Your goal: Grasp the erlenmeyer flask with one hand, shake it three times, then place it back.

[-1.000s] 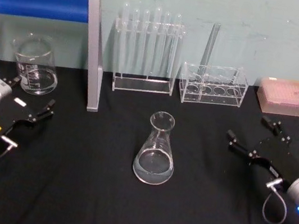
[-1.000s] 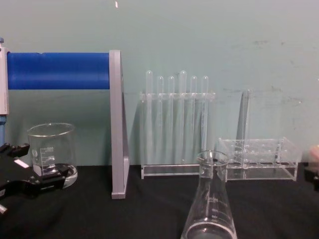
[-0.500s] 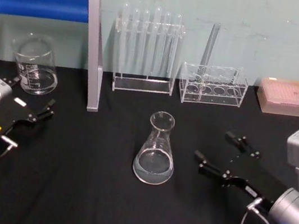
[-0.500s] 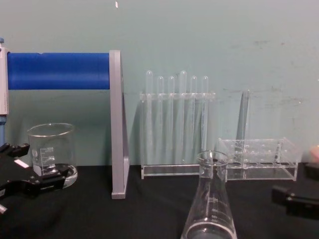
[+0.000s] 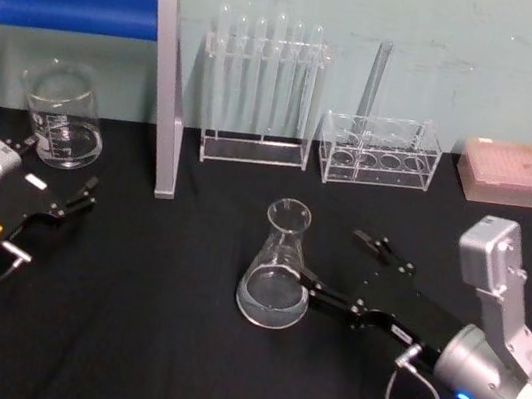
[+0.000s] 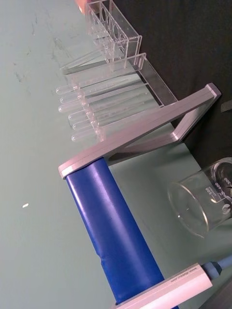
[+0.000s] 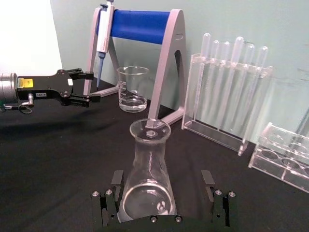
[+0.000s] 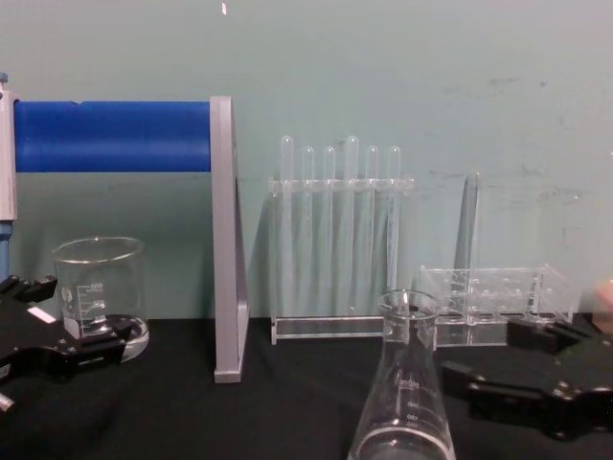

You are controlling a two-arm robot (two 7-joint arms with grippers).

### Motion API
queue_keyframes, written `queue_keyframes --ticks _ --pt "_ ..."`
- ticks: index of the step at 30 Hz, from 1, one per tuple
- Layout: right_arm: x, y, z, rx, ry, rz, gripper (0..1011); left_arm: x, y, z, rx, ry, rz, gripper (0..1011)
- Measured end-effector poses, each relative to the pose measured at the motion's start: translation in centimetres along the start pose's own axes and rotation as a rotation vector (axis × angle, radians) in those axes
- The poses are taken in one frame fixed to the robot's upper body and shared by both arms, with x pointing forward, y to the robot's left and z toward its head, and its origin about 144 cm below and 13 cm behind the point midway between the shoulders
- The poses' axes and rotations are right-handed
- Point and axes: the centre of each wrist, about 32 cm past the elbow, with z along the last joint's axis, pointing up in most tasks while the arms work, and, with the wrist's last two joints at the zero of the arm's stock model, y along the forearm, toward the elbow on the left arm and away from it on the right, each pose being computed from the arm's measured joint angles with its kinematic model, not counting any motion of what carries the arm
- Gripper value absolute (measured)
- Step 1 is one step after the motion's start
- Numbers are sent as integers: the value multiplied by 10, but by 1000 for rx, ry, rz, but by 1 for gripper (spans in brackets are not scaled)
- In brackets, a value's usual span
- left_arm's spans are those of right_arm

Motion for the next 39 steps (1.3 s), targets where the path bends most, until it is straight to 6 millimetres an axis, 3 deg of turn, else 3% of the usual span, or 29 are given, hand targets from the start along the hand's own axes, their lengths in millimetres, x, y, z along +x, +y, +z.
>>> queue_keyframes --ticks 17,39 --pt "-5 39 1 8 13 29 1003 0 0 0 0 0 0 1001" --pt "-7 61 3 14 17 28 1003 0 0 0 0 0 0 1001"
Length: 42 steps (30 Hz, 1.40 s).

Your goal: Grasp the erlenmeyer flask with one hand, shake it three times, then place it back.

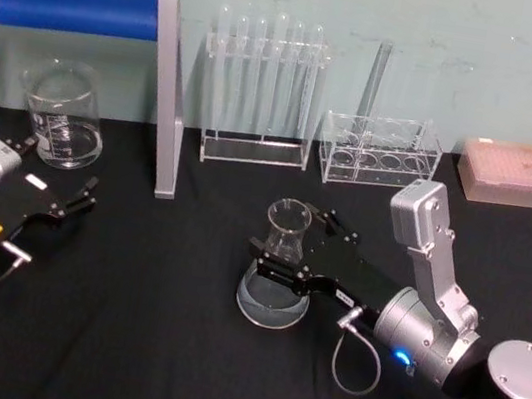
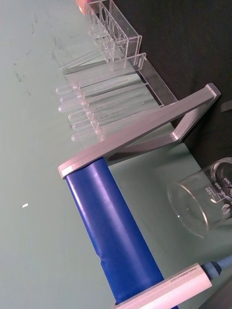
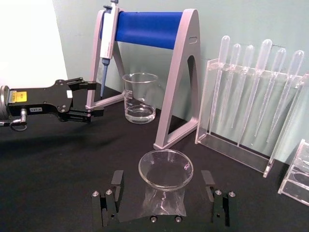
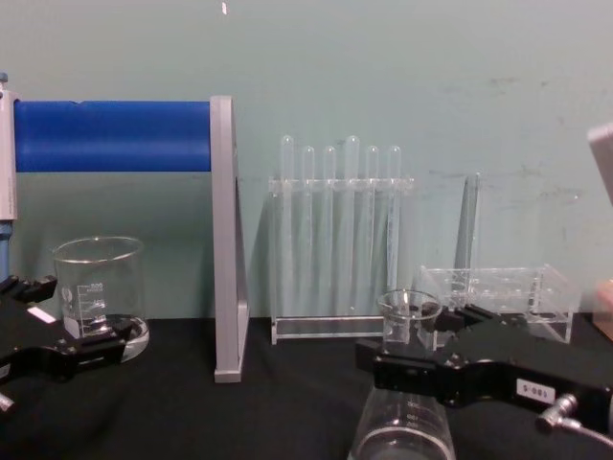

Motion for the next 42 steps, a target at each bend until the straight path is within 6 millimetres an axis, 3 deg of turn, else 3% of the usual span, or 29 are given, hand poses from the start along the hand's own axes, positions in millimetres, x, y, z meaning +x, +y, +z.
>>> queue_keyframes --ticks 15,25,32,42 --pt "0 0 0 1 -1 0 979 0 0 0 0 0 0 1001" --pt "0 0 0 1 0 -1 721 0 0 0 0 0 0 1001" --pt "0 0 0 1 0 -1 482 0 0 0 0 0 0 1001" --pt "0 -1 1 7 0 -4 449 0 0 0 0 0 0 1001"
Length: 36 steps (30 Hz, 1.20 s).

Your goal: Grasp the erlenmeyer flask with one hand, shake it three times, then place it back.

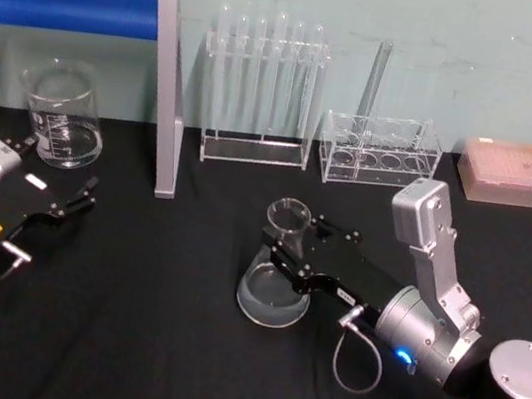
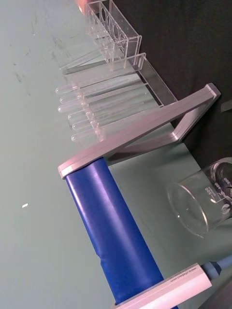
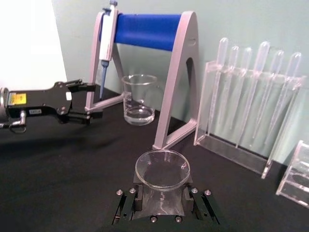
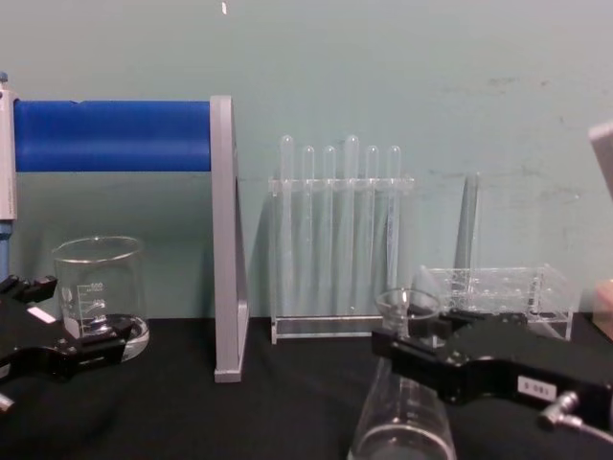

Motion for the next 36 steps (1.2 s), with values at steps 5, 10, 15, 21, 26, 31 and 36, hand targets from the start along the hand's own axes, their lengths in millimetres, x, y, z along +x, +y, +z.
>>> queue_keyframes --ticks 5,10,15,21,26,31,36 --pt "4 -4 11 34 -12 -20 449 0 0 0 0 0 0 1001" --pt "9 -8 27 71 -19 -53 449 0 0 0 0 0 0 1001" --pt "16 -13 42 97 -22 -92 449 0 0 0 0 0 0 1001" --pt "21 -16 48 103 -24 -119 449 0 0 0 0 0 0 1001" --pt "22 -16 49 100 -22 -128 449 0 0 0 0 0 0 1001" --pt "22 -15 49 98 -18 -131 449 0 0 0 0 0 0 1001" --pt "18 -13 48 93 -15 -123 448 0 0 0 0 0 0 1001"
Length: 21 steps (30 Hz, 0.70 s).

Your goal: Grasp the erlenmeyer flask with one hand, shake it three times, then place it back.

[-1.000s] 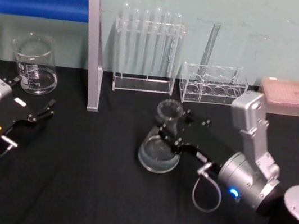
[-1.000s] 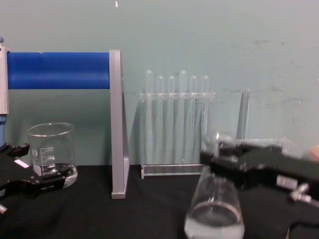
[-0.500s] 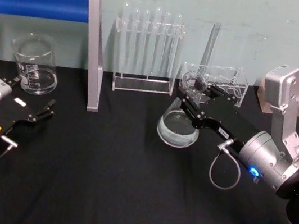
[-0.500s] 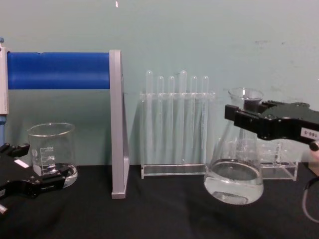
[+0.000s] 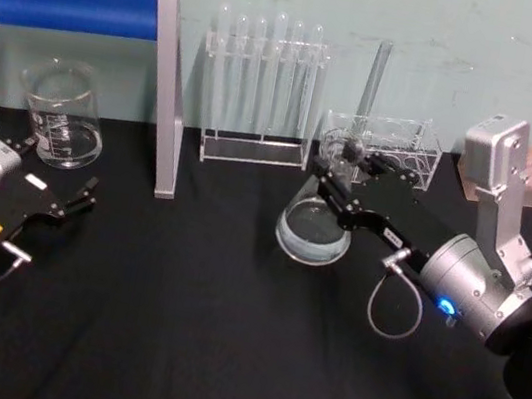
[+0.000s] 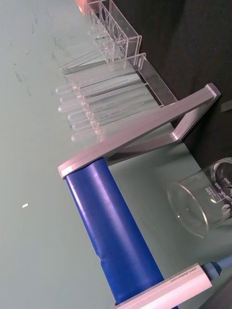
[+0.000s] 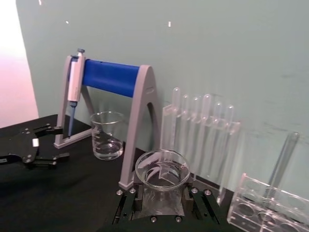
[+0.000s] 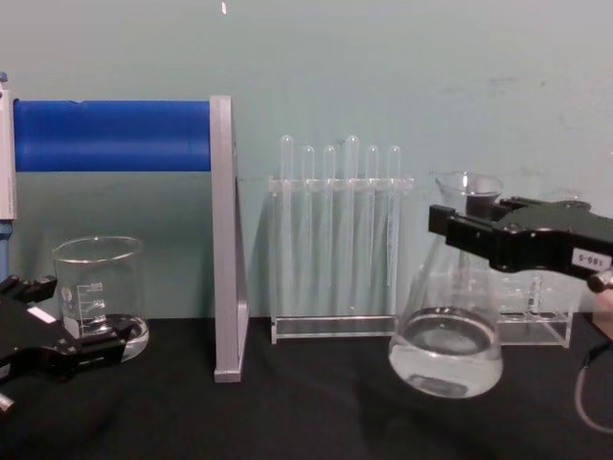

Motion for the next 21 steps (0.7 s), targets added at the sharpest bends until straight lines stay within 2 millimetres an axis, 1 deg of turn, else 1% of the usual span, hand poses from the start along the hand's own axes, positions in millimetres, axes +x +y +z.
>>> queue_keyframes --ticks 5,12,21 --pt "-8 1 -1 -2 5 37 449 0 0 0 0 0 0 1001" --pt "-26 -1 -1 -4 19 120 449 0 0 0 0 0 0 1001" --pt "-40 -6 0 0 34 201 449 0 0 0 0 0 0 1001"
